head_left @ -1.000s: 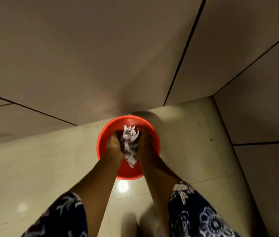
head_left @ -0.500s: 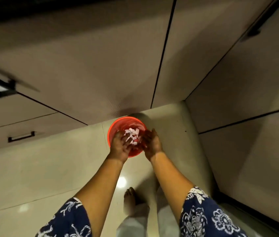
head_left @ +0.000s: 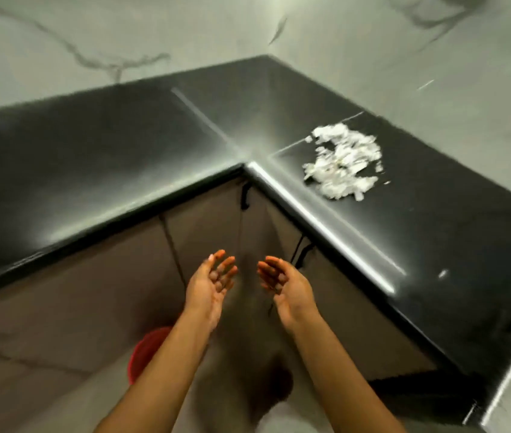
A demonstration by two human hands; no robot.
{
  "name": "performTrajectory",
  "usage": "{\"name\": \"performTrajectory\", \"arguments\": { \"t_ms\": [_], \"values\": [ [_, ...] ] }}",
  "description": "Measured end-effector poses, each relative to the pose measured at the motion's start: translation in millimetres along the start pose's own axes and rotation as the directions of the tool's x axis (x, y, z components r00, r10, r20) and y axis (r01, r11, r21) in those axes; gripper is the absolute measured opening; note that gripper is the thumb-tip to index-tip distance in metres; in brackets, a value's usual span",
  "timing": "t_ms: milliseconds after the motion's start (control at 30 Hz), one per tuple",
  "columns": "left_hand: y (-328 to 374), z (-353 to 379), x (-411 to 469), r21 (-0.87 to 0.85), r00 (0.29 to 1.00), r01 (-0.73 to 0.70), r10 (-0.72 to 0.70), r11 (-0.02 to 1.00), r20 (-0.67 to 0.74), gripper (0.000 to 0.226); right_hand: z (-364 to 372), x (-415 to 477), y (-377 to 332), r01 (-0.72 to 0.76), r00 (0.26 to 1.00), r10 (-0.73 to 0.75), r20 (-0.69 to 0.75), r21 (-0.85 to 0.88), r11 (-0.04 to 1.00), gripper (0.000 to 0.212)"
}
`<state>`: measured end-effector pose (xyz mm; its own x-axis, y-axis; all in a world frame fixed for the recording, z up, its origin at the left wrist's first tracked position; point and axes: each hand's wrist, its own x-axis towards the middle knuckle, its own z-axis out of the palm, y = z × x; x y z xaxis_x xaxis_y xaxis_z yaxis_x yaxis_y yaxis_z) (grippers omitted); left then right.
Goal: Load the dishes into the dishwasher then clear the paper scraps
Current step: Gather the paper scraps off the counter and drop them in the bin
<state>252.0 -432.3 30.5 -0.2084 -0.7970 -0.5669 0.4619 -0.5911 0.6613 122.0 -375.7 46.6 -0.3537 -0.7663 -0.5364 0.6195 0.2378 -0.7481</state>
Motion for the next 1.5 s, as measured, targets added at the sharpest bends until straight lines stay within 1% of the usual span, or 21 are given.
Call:
{"name": "performTrajectory", "arguments": {
  "t_ms": [67,133,200,233,267,333,367,400,467,567,733,867,967,1033,1067,1100,1167,1233,1300,1400,1500],
  "values": [
    [3,45,12,0.11,0.995,-0.067,0.058,0.992,0.083,0.025,-16,5,-48,0.13,0.991,-0.13,-0.024,0.023,0.991,0.021],
    [4,87,25,0.205,0.978,-0.171,0.14,0.964,0.155,0.022,-36,15,-96,0.299,0.951,-0.302,-0.068,-0.049,0.953,0.021],
    [-1,121,46,0.343,0.937,-0.327,0.256,0.881,0.236,0.019,-59,33,-121,0.402,0.893,-0.442,-0.08,-0.3,0.865,0.017],
    [-6,138,59,0.461,0.901,-0.428,0.33,0.777,0.281,0.015,-75,47,-131,0.412,0.864,-0.499,-0.067,-0.477,0.777,0.015],
    [-13,151,72,0.579,0.865,-0.502,0.372,0.643,0.337,0.014,-90,60,-138,0.401,0.822,-0.567,-0.049,-0.656,0.639,0.017],
    [-24,176,98,0.784,0.827,-0.54,0.369,0.308,0.424,0.047,-115,90,-153,0.328,0.767,-0.64,0.045,-0.884,0.331,0.04],
    [-28,185,107,0.845,0.831,-0.51,0.344,0.161,0.437,0.068,-123,104,-156,0.293,0.78,-0.62,0.089,-0.927,0.236,0.056],
    [-32,196,117,0.875,0.835,-0.483,0.321,0.04,0.447,0.085,-129,118,-161,0.243,0.806,-0.582,0.109,-0.957,0.157,0.07],
    [-37,212,133,0.887,0.839,-0.435,0.288,-0.152,0.461,0.103,-138,144,-169,0.102,0.843,-0.534,0.066,-0.994,0.039,0.087],
    [-36,232,155,0.88,0.854,-0.365,0.268,-0.305,0.447,0.115,-135,179,-187,-0.017,0.852,-0.523,-0.013,-1.0,-0.003,0.099],
    [-18,267,200,0.826,0.851,-0.355,0.215,-0.439,0.48,0.116,-115,236,-221,-0.008,0.886,-0.464,0.014,-0.999,-0.045,0.091],
    [-3,292,231,0.782,0.845,-0.392,0.146,-0.484,0.514,0.095,-112,264,-241,0.032,0.893,-0.445,0.069,-0.995,-0.09,0.085],
    [-2,296,241,0.764,0.81,-0.443,0.155,-0.469,0.565,0.095,-112,261,-249,0.129,0.879,-0.456,0.14,-0.99,-0.054,0.083],
    [-1,292,241,0.766,0.752,-0.514,0.227,-0.387,0.619,0.096,-117,245,-249,0.216,0.847,-0.496,0.191,-0.976,-0.006,0.084],
    [-1,290,241,0.768,0.722,-0.546,0.277,-0.334,0.634,0.096,-124,233,-245,0.21,0.833,-0.526,0.173,-0.978,0.012,0.085],
    [1,286,239,0.779,0.702,-0.555,0.338,-0.291,0.626,0.095,-132,218,-240,0.17,0.824,-0.551,0.132,-0.985,0.019,0.086],
    [4,275,234,0.816,0.701,-0.523,0.422,-0.246,0.576,0.09,-157,187,-226,-0.036,0.814,-0.579,-0.046,-0.999,0.029,0.086],
    [6,261,228,0.855,0.75,-0.445,0.41,-0.267,0.518,0.086,-180,159,-213,-0.293,0.789,-0.545,-0.285,-0.953,0.073,0.085],
    [6,251,226,0.861,0.805,-0.378,0.338,-0.34,0.487,0.084,-189,149,-207,-0.447,0.748,-0.502,-0.434,-0.888,0.103,0.086],
    [12,256,237,0.833,0.837,-0.337,0.265,-0.439,0.478,0.085,-175,174,-213,-0.426,0.747,-0.522,-0.411,-0.899,0.097,0.084],
    [25,272,262,0.786,0.83,-0.372,0.201,-0.494,0.52,0.086,-154,220,-232,-0.365,0.772,-0.529,-0.352,-0.927,0.084,0.082]
  ]
}}
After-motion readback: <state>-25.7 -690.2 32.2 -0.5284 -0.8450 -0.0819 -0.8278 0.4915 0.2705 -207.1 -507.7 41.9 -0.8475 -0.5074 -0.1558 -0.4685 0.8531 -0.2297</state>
